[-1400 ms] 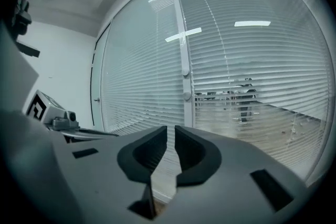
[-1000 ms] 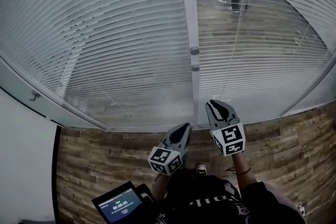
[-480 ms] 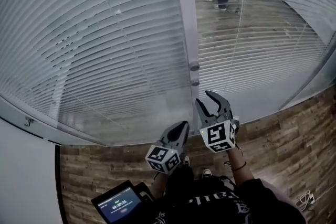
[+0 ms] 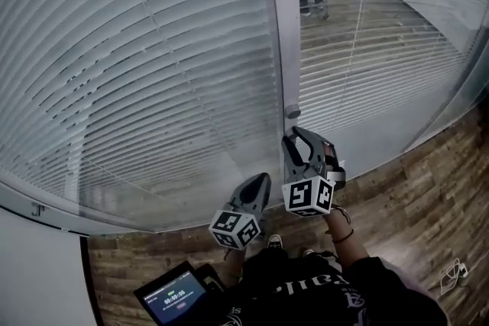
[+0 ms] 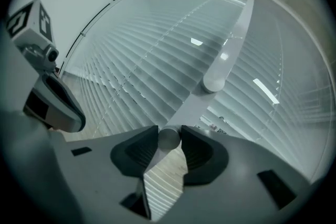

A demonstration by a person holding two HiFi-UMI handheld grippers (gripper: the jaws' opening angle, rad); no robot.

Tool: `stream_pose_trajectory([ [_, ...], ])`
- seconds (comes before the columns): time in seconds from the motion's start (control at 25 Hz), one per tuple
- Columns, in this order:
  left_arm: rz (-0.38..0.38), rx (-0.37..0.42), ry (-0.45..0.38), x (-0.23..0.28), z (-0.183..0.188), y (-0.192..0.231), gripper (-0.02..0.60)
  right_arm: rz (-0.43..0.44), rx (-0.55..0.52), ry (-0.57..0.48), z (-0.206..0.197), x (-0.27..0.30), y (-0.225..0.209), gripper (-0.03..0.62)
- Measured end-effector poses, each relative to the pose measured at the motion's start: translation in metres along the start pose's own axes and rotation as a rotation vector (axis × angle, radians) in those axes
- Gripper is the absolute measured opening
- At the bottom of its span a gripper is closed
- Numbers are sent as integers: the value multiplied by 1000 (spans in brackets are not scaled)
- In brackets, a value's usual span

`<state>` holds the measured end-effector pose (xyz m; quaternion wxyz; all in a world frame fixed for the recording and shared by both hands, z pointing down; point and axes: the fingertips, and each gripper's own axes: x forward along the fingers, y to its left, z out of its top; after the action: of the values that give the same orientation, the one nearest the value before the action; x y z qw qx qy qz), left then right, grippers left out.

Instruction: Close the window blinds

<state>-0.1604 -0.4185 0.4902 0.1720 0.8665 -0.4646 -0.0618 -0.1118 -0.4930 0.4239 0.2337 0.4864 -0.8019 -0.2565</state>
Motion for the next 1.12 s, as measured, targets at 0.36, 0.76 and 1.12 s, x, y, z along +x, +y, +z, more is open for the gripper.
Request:
stream_pose_trajectory([
  [0.36, -11, -33, 7, 6, -2, 16, 6, 67, 916, -84, -12, 4, -15, 135],
  [0.76, -37, -26, 27, 8, -12, -1, 6, 283, 1840, -159, -23, 1, -20, 135],
  [1.12, -11, -39, 22, 12, -12, 1, 6, 61, 274, 40, -14, -10, 4, 137],
])
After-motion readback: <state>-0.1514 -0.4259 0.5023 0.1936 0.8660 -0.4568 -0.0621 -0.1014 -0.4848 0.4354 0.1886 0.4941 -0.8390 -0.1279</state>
